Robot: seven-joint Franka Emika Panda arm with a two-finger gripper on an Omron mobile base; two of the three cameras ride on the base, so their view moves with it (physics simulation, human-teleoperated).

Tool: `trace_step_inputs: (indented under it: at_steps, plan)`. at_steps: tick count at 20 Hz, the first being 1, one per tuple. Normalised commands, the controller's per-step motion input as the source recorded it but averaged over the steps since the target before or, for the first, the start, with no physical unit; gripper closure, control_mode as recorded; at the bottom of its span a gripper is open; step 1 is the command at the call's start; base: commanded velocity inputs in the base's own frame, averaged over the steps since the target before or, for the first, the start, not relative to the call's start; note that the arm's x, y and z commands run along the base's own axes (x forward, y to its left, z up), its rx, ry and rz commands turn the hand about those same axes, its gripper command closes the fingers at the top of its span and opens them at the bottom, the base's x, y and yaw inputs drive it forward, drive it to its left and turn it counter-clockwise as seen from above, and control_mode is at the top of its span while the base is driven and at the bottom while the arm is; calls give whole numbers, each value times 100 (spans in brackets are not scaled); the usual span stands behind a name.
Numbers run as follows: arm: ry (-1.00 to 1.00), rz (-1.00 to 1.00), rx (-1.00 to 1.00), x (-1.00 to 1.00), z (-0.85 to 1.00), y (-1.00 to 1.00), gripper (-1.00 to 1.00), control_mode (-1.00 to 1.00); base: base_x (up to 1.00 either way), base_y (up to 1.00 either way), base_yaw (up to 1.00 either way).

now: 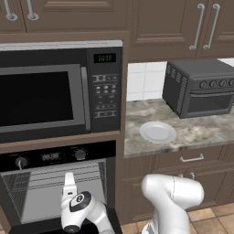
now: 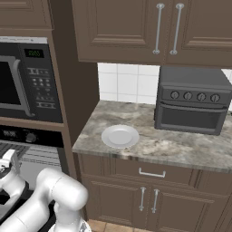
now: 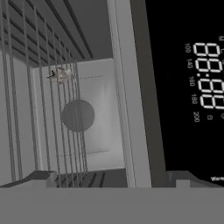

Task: Take the fish from the oven and place it on the plate on the counter.

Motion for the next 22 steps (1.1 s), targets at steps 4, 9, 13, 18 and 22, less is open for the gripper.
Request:
trace_step_inputs:
  at_steps: [4, 9, 13, 18, 22]
  plan:
    - [0, 0, 0, 0, 0, 11, -100, -100, 0, 0, 0]
    - [0, 0, 0, 0, 0, 31, -100, -100, 0, 0, 0]
    - [0, 0, 0, -11, 0, 34, -100, -100, 0, 0, 0]
    - [0, 0, 0, -7, -6, 7, -100, -100, 0, 0, 0]
    - [0, 0, 0, 0, -16, 20, -100, -100, 0, 0, 0]
